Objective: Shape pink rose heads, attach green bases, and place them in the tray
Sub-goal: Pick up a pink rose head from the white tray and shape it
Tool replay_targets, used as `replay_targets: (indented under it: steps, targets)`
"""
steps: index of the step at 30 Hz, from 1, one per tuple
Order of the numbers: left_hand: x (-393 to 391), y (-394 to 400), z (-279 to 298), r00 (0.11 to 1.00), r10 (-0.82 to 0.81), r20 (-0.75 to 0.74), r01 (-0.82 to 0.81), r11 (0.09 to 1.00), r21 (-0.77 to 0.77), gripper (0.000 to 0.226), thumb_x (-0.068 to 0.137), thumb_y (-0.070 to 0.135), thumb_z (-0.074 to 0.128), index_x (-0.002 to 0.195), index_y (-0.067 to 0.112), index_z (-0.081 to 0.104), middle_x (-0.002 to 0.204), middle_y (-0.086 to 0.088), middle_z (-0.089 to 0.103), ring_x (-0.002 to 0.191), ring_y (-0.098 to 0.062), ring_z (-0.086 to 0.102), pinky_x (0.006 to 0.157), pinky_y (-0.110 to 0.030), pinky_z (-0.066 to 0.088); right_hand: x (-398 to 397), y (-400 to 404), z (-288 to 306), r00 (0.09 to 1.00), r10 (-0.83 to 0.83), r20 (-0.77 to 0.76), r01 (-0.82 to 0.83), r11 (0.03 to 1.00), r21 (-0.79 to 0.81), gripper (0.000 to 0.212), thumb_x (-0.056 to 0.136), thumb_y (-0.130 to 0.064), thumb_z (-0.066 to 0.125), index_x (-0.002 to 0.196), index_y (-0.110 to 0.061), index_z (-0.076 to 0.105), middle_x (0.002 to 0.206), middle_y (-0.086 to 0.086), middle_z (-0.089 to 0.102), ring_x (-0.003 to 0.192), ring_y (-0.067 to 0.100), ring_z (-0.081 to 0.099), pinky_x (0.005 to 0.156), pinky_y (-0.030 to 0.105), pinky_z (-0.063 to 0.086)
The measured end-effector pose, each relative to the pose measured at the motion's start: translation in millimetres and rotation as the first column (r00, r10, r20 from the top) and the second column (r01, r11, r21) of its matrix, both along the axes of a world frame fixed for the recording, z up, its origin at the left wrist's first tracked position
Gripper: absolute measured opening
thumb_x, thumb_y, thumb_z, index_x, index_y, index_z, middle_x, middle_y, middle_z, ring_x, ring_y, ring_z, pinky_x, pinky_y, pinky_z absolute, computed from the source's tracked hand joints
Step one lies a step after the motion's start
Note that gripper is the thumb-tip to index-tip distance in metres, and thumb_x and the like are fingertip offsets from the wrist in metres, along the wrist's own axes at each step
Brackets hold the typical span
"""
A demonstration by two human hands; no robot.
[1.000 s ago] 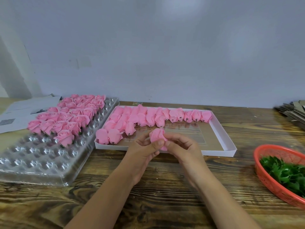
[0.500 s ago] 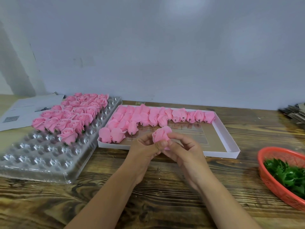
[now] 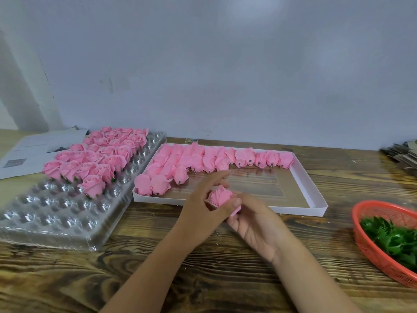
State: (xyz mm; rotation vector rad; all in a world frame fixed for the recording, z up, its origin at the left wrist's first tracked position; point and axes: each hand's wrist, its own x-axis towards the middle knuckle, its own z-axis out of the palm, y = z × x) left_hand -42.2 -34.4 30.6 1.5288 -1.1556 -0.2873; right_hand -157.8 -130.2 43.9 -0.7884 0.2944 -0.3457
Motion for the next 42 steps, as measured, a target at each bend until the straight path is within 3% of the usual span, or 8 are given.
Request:
replay_targets:
  steps: [5, 12, 20, 29, 33, 38, 40, 42]
  targets:
    - [-3.4, 0.3, -0.1, 0.999, 0.033, 0.019, -0.031, 0.997, -0.064, 0.018, 0.081, 0.057, 0.066, 0.099, 0.057, 0.068, 0.104, 0.030, 0.066, 0.105, -0.001, 0.064, 0.088, -0.020, 0.052, -2.0, -0.3, 0.1, 0.999, 0.032, -0.040, -0.031, 0.999, 0.033, 0.012, 0.078, -0.011, 0.070, 0.084, -0.009, 0.081, 0.095, 0.015, 0.071, 0.073, 0.015, 0.066, 0.058, 0.018, 0.057]
    - [1.4, -0.4, 0.4, 0.990, 0.052, -0.135, -0.068, 0.990, -0.124, 0.015, 0.077, 0.037, 0.083, 0.089, 0.042, 0.075, 0.091, 0.016, 0.075, 0.092, -0.006, 0.070, 0.080, -0.016, 0.054, -0.2, -4.9, -4.8, 0.998, 0.059, 0.011, -0.059, 0.998, -0.006, 0.035, 0.078, -0.016, 0.078, 0.109, -0.001, 0.075, 0.113, 0.020, 0.070, 0.094, 0.019, 0.070, 0.078, 0.025, 0.060]
    - [-6.9, -0.9, 2.3, 0.923, -0.052, -0.381, 0.021, 0.996, -0.086, 0.066, 0.064, 0.050, 0.086, 0.126, 0.045, 0.060, 0.118, 0.017, 0.068, 0.107, -0.002, 0.066, 0.084, -0.018, 0.055, 2.4, -0.5, -5.8, 0.997, 0.008, 0.077, -0.025, 0.977, 0.212, 0.044, 0.079, 0.001, 0.071, 0.120, 0.011, 0.060, 0.118, 0.028, 0.065, 0.099, 0.028, 0.069, 0.082, 0.032, 0.062]
    - [-12.3, 4.2, 10.2, 0.836, -0.194, -0.513, 0.203, 0.978, -0.038, 0.023, 0.075, 0.042, 0.072, 0.095, 0.033, 0.080, 0.120, 0.004, 0.074, 0.114, -0.016, 0.069, 0.100, -0.050, 0.055, 6.8, 11.9, -6.3, 0.984, 0.165, 0.066, -0.177, 0.935, 0.309, 0.064, 0.056, -0.007, 0.094, 0.113, 0.008, 0.069, 0.109, 0.026, 0.064, 0.078, 0.023, 0.066, 0.056, 0.021, 0.060]
    - [-12.6, 6.0, 9.0, 0.804, -0.183, -0.566, 0.209, 0.978, -0.020, 0.036, 0.085, 0.049, 0.064, 0.108, 0.027, 0.079, 0.118, -0.001, 0.075, 0.114, -0.018, 0.069, 0.099, -0.043, 0.057, 4.1, 10.4, -3.6, 0.984, 0.181, -0.008, -0.170, 0.939, 0.298, 0.031, 0.084, -0.012, 0.074, 0.109, 0.007, 0.071, 0.097, 0.023, 0.065, 0.067, 0.022, 0.070, 0.056, 0.021, 0.060]
    - [-6.0, -0.9, 6.8, 0.502, -0.147, -0.852, 0.126, 0.987, -0.096, 0.034, 0.098, 0.046, 0.056, 0.089, 0.028, 0.083, 0.120, 0.002, 0.075, 0.104, -0.014, 0.074, 0.079, -0.029, 0.060, 6.9, 18.1, -3.0, 0.974, -0.005, -0.225, -0.046, 0.974, -0.224, 0.038, 0.097, -0.039, 0.061, 0.112, -0.005, 0.071, 0.094, 0.016, 0.074, 0.081, 0.021, 0.073, 0.068, 0.026, 0.059]
    - [-2.9, -5.5, 4.0, 0.348, -0.196, -0.917, 0.051, 0.980, -0.191, 0.032, 0.090, 0.040, 0.063, 0.064, 0.023, 0.072, 0.116, -0.002, 0.076, 0.093, -0.017, 0.076, 0.073, -0.035, 0.062, 8.7, 23.3, -8.4, 0.925, -0.308, -0.221, 0.105, 0.769, -0.631, 0.031, 0.087, -0.043, 0.072, 0.112, -0.025, 0.068, 0.090, -0.001, 0.075, 0.080, 0.009, 0.071, 0.068, 0.019, 0.055]
    - [-1.9, -6.8, 2.5, 0.273, -0.240, -0.932, 0.016, 0.969, -0.245, 0.023, 0.084, 0.037, 0.067, 0.071, 0.018, 0.062, 0.120, -0.006, 0.075, 0.090, -0.019, 0.076, 0.072, -0.038, 0.062, 8.3, 27.7, -15.7, 0.884, -0.467, -0.019, 0.189, 0.393, -0.900, 0.031, 0.080, -0.043, 0.076, 0.106, -0.045, 0.060, 0.097, -0.017, 0.070, 0.086, 0.003, 0.068, 0.070, 0.013, 0.053]
